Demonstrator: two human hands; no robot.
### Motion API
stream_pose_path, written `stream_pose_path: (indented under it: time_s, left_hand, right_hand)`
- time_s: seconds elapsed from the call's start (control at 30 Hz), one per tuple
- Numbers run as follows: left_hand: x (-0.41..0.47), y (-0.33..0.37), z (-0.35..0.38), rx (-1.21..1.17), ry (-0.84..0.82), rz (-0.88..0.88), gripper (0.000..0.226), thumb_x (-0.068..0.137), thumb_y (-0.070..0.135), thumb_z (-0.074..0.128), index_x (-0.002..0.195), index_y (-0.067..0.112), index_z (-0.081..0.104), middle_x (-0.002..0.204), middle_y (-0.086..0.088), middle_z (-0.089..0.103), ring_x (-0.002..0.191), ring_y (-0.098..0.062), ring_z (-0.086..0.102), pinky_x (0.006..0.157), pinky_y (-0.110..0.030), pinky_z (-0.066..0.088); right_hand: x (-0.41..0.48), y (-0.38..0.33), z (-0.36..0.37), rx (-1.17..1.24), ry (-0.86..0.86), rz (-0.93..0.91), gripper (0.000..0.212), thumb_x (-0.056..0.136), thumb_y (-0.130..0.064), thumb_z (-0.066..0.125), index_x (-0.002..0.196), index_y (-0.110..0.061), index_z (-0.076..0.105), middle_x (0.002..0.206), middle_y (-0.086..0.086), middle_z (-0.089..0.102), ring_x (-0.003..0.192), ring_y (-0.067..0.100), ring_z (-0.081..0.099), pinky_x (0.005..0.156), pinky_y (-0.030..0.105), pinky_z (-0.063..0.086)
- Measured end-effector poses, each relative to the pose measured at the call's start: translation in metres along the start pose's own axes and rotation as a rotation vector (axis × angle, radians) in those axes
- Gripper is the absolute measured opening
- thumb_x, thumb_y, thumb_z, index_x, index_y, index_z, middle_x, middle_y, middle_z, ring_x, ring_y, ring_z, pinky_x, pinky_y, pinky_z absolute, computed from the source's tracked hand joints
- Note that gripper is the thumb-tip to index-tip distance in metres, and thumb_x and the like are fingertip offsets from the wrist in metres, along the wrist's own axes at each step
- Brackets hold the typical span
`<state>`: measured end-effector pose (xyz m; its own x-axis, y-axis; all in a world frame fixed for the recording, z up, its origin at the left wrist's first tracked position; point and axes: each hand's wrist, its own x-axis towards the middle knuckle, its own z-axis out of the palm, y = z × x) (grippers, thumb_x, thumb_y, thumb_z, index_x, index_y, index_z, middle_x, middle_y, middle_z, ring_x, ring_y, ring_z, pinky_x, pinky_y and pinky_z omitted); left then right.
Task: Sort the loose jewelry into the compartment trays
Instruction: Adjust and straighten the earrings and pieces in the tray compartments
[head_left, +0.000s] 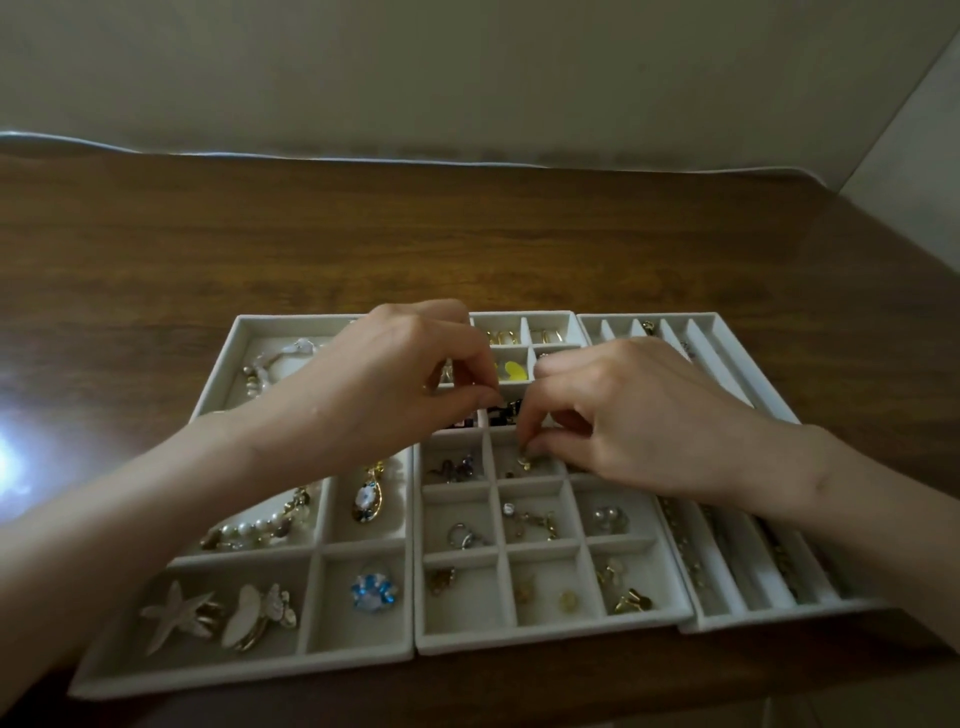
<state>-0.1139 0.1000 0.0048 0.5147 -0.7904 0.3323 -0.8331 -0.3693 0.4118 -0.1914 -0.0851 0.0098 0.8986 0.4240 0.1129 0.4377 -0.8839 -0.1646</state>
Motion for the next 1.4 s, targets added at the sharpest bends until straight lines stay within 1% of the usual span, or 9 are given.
stream_pose_path:
  time_s: [0.13,0.3,0.47,0.57,0.77,0.97,1.17,1.3,1.4]
  left_hand:
    - [-0.001,0.003,0.001,-0.004,-0.021,-0.013,0.008,0.076,0.02,0.073,0.08,0.026,0.068,0.08,0.013,0.056,0.074,-0.007,0.053,0.064,-0.017,0.043]
    - [-0.002,0.009,0.003,-0.064,-0.078,-0.033,0.011,0.074,0.025,0.075,0.081,0.029,0.068,0.076,0.017,0.054,0.069,-0.008,0.053,0.062,-0.016,0.042]
    - [-0.001,0.018,0.002,-0.261,-0.044,-0.111,0.017,0.072,0.036,0.069,0.078,0.02,0.071,0.065,0.013,0.055,0.061,0.0,0.049,0.056,-0.007,0.035]
    - [0.0,0.018,0.002,-0.292,-0.057,-0.126,0.033,0.068,0.048,0.059,0.078,0.019,0.071,0.068,0.01,0.058,0.061,-0.002,0.049,0.055,-0.008,0.035]
    - [0.001,0.016,0.003,-0.354,-0.128,-0.179,0.023,0.071,0.048,0.061,0.072,0.027,0.07,0.061,0.014,0.056,0.053,0.001,0.047,0.05,-0.01,0.034]
    - [0.001,0.015,0.001,-0.399,-0.171,-0.252,0.01,0.078,0.028,0.067,0.071,0.023,0.07,0.053,0.015,0.054,0.048,0.002,0.046,0.048,-0.008,0.033]
    - [0.001,0.015,0.001,-0.481,-0.227,-0.289,0.005,0.078,0.021,0.07,0.074,0.023,0.071,0.062,0.013,0.062,0.057,0.003,0.054,0.055,-0.009,0.04]
    - [0.001,0.013,0.0,-0.52,-0.209,-0.297,0.007,0.079,0.017,0.069,0.081,0.022,0.073,0.082,0.001,0.071,0.08,-0.016,0.066,0.074,-0.025,0.051]
    - [0.001,0.013,0.0,-0.522,-0.206,-0.302,0.007,0.08,0.017,0.068,0.083,0.021,0.073,0.084,-0.002,0.071,0.084,-0.02,0.065,0.079,-0.031,0.051]
  right_hand:
    - [0.003,0.0,-0.004,0.116,0.024,0.067,0.005,0.078,-0.022,0.073,0.077,-0.026,0.071,0.06,-0.017,0.05,0.054,-0.002,0.045,0.054,0.016,0.031]
    - [0.003,0.003,-0.017,0.73,0.057,0.332,0.004,0.078,-0.017,0.072,0.076,-0.02,0.072,0.068,-0.002,0.067,0.059,0.001,0.055,0.057,0.017,0.047]
    - [0.0,0.001,-0.015,0.95,0.038,0.492,0.004,0.081,-0.016,0.067,0.078,-0.017,0.071,0.059,-0.009,0.061,0.047,-0.002,0.047,0.042,0.009,0.033]
    - [-0.001,0.002,-0.015,0.963,0.003,0.507,0.004,0.081,-0.019,0.067,0.08,-0.018,0.071,0.064,-0.006,0.061,0.048,-0.001,0.047,0.042,0.01,0.034]
    - [-0.004,0.002,-0.021,0.882,-0.01,0.447,0.009,0.084,-0.014,0.065,0.089,-0.018,0.072,0.068,-0.007,0.066,0.054,-0.002,0.054,0.046,0.01,0.038]
    - [-0.002,-0.001,-0.022,0.87,0.052,0.305,0.011,0.077,-0.009,0.072,0.088,-0.011,0.072,0.086,0.003,0.073,0.082,0.016,0.069,0.074,0.029,0.057]
    - [0.003,0.001,-0.017,0.935,0.078,0.319,0.01,0.076,-0.001,0.071,0.085,-0.002,0.07,0.078,0.008,0.073,0.072,0.017,0.07,0.065,0.023,0.056]
    - [0.003,0.003,-0.018,0.939,0.073,0.302,0.013,0.075,0.0,0.071,0.088,-0.002,0.07,0.081,0.01,0.073,0.073,0.019,0.071,0.066,0.025,0.056]
    - [0.002,0.003,-0.018,0.911,0.078,0.301,0.011,0.075,0.001,0.071,0.086,-0.002,0.07,0.081,0.011,0.073,0.073,0.02,0.072,0.066,0.025,0.057]
